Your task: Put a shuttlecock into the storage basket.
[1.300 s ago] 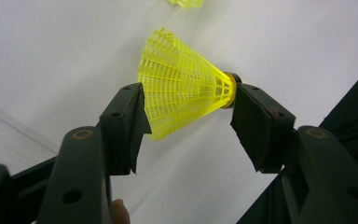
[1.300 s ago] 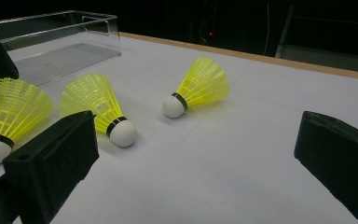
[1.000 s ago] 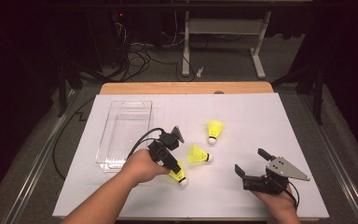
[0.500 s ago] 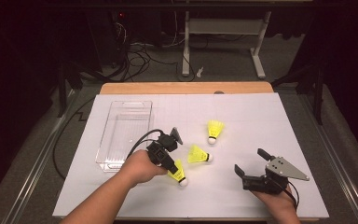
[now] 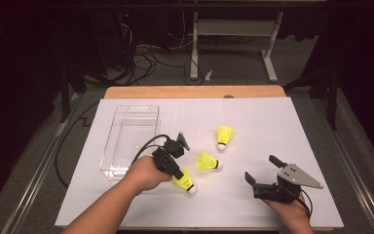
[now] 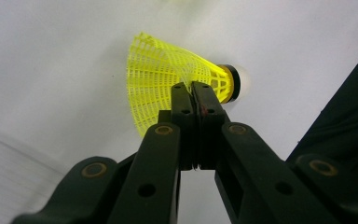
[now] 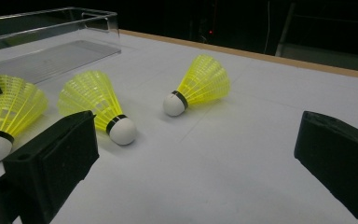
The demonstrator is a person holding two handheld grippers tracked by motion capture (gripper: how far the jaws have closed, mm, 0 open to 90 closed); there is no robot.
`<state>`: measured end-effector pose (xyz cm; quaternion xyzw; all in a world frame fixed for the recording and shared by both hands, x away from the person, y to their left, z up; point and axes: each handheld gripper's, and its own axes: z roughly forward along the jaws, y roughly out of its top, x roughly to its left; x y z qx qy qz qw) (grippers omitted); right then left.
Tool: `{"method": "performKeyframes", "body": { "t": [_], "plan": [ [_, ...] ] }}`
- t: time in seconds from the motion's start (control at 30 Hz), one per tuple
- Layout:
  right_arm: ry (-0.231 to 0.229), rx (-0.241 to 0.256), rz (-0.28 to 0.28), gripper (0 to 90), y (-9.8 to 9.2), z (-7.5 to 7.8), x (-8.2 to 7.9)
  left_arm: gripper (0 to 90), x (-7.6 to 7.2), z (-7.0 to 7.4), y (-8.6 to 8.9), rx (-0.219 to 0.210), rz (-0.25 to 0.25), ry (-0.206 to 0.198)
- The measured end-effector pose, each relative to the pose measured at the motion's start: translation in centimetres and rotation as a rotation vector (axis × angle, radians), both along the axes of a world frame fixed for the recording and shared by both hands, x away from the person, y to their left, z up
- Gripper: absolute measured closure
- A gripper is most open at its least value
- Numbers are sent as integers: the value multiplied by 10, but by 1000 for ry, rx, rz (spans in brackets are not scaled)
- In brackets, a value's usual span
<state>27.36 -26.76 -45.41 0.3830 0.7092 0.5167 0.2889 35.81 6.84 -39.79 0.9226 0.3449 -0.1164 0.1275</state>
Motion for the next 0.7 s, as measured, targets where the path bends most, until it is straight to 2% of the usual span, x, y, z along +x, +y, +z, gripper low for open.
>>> {"method": "performKeyframes", "body": {
  "t": [0.7],
  "plan": [
    [0, -3, 0, 3, 0, 0, 0, 897, -4, 6, 1, -43, -9, 19]
  ]
}}
